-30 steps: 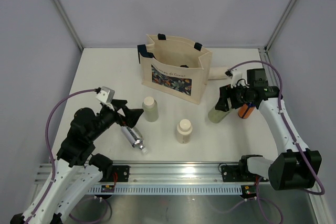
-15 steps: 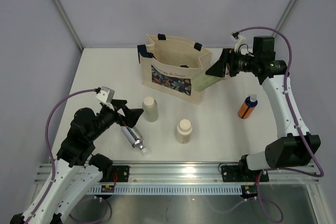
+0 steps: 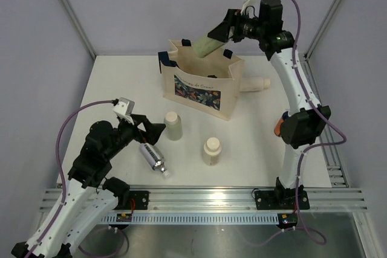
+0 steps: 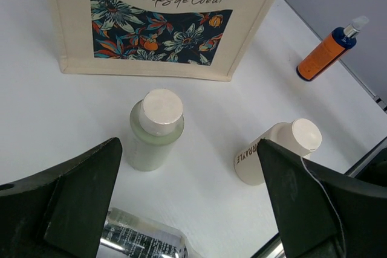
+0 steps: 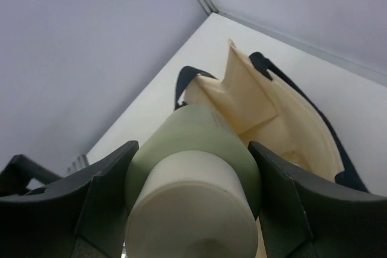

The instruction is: Place the personal care products into the canvas bag

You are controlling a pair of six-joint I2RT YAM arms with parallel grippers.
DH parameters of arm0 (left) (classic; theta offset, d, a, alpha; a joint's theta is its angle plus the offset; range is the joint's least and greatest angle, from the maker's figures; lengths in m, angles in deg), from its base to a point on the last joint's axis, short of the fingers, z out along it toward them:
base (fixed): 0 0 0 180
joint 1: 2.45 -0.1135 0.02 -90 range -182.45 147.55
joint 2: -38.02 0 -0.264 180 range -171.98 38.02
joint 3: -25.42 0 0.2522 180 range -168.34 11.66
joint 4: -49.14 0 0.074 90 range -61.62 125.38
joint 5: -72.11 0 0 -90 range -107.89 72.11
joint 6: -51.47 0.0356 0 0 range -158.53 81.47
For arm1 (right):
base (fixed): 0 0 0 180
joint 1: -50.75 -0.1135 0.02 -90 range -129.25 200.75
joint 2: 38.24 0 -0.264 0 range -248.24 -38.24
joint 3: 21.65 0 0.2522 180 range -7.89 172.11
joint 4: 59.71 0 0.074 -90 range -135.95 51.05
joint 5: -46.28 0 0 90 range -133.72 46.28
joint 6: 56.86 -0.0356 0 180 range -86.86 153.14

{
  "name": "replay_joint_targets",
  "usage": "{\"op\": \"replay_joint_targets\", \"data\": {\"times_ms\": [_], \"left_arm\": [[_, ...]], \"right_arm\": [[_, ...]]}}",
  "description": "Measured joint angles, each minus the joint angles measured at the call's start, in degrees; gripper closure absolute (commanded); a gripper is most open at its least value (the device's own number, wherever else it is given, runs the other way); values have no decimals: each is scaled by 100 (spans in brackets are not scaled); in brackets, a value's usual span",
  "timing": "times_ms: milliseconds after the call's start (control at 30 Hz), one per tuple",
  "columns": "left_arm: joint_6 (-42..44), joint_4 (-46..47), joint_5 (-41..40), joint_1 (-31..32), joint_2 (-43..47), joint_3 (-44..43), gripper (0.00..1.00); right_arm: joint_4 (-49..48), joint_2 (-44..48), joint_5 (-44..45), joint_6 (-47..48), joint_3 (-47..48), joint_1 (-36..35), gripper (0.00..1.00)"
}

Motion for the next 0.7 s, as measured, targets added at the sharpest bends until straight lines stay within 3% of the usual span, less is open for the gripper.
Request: {"op": "replay_joint_targets", "data": {"times_ms": [167, 333, 567, 667, 700], "left_arm": [[22, -9, -70, 0, -81, 0, 1], [107, -9, -76, 0, -133, 0, 1], [205, -26, -63, 0, -157, 0, 1], [214, -28, -17, 0, -162, 2, 1], [212, -28, 0, 0, -170, 2, 1]], "right_arm": [[400, -807, 1191, 1147, 439, -586, 100], [601, -933, 2505, 2500, -76, -1272, 100], [1088, -1268, 2717, 3582, 39, -1600, 100], [1246, -1410, 2798, 3744, 37, -1539, 72], [1303, -1467, 2817, 3770, 39, -1519, 40]]}}
